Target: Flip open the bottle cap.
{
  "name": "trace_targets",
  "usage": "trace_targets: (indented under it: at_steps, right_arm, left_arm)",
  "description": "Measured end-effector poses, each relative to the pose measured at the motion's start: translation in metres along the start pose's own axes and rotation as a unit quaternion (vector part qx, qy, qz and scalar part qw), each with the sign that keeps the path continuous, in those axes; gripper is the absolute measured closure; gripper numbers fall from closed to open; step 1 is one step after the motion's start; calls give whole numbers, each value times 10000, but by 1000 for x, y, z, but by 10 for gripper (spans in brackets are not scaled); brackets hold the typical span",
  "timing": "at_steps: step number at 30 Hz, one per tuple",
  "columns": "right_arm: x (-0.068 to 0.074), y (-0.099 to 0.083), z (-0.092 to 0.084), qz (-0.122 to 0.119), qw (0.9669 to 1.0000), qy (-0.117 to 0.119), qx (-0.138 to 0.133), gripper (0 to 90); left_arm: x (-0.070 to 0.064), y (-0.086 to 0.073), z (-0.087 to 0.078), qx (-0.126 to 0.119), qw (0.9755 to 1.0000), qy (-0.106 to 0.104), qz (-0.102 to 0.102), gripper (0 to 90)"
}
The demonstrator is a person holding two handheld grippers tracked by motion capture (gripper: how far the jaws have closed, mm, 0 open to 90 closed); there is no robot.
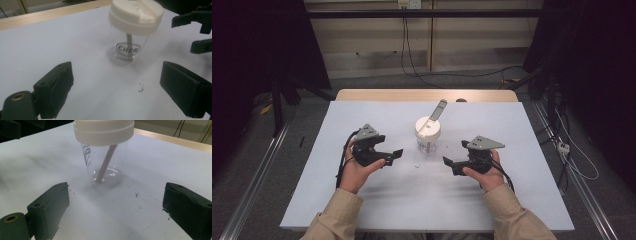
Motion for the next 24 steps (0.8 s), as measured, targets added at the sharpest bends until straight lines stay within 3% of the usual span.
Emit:
trace_targets:
  at_steps: [7,12,16,19,24]
  right_arm:
    - [-4,-11,-16,29,10000,-83,28,69]
    - [-5,-18,-26,32,9999,-99,54,72]
    - [-7,-23,-34,60,9998,-157,49,77]
    - [-7,-27,-39,157,9998,-138,62,77]
    - [-9,-29,-43,73,9997,-201,107,75]
  left_arm:
    - [15,-27,-20,42,9998,170,-126,96]
    - [19,-36,-29,6,9996,212,-173,96]
    - [22,-46,-34,115,9995,286,-71,96]
    - [24,-50,-37,141,9992,352,-105,96]
    - [27,-53,-42,139,9988,440,-152,79]
Point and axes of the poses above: each handheld gripper's, and its own axes: z roughly forward along the jaws, y roughly out of its top, x roughly to its left, the point moved 5 cm from there along z, roughly forward along the jaws, and after that the axes turned 2 degrees about -z, right-handed, at the moved point
